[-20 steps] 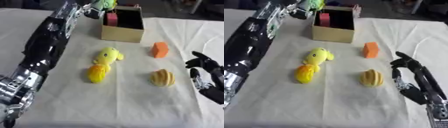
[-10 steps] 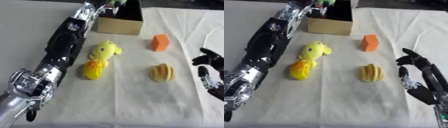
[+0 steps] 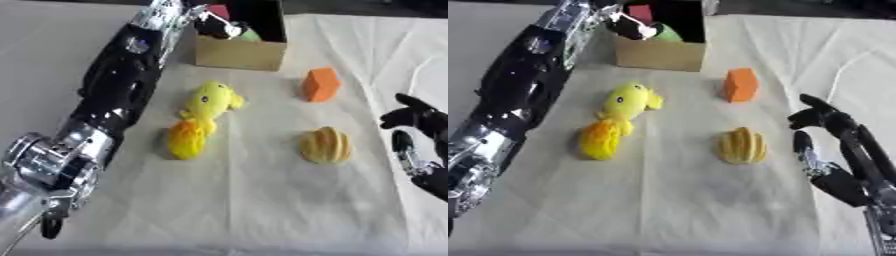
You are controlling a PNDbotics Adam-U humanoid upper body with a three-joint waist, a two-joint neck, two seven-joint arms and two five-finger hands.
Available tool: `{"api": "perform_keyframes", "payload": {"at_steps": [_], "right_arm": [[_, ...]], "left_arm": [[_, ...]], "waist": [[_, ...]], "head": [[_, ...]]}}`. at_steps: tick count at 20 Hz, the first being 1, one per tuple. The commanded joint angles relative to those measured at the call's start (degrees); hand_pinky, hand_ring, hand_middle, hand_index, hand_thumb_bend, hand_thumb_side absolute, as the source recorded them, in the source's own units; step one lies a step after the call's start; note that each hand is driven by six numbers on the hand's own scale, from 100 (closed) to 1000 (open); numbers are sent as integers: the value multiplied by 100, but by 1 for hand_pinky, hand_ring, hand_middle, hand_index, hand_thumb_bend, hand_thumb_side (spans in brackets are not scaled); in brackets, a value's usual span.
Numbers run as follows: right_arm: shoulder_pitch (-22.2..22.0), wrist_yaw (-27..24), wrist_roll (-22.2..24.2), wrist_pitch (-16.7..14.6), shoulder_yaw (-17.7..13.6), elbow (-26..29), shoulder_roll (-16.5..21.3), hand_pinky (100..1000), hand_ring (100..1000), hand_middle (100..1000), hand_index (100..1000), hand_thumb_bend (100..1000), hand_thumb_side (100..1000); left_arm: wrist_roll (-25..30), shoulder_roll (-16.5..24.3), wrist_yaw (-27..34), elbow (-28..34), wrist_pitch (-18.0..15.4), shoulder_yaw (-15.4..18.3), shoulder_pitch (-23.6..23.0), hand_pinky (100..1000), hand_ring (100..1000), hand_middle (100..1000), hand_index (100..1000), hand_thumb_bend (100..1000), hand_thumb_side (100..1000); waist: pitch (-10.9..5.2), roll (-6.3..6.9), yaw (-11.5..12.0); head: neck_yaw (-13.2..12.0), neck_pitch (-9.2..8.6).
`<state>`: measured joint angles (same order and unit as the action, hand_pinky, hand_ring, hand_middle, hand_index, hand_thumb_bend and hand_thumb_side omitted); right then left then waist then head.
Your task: Pick up objects on the table and place them in the box.
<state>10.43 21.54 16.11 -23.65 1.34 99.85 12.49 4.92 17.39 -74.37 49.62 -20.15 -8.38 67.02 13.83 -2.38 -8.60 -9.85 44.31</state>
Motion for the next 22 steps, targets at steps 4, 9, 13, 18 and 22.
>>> {"api": "perform_keyframes", "payload": {"at_steps": [4, 9, 13, 18, 22], "right_arm": [[-66, 71, -42, 10, -119, 89, 236, 777, 684, 684, 957, 100, 651], [-96, 115, -68, 12, -146, 82, 271, 777, 684, 684, 957, 100, 645], [-100, 132, -65, 11, -139, 71, 288, 777, 684, 684, 957, 100, 642], [-116, 140, -76, 11, -149, 64, 288, 777, 683, 682, 957, 100, 644], [-112, 146, -72, 8, -145, 62, 305, 776, 683, 680, 957, 100, 642]], "left_arm": [[1359, 1472, 2255, 1606, -1047, -877, -244, 822, 768, 807, 900, 407, 278], [2376, 2338, 3564, 2959, -989, -1451, -868, 821, 768, 806, 897, 399, 302], [3326, 2555, 4229, 3281, -861, -1856, -1195, 824, 766, 801, 902, 382, 304], [4355, 2651, 4852, 3261, -779, -2242, -1435, 829, 763, 790, 905, 336, 460], [4683, 2732, 5160, 3322, -749, -2466, -1617, 829, 751, 770, 899, 324, 455]], "waist": [[-233, 208, 120], [-304, 288, 186], [-349, 298, 215], [-359, 318, 192], [-364, 343, 186]], "head": [[183, -19], [265, -19], [296, -19], [326, -19], [310, -19]]}}
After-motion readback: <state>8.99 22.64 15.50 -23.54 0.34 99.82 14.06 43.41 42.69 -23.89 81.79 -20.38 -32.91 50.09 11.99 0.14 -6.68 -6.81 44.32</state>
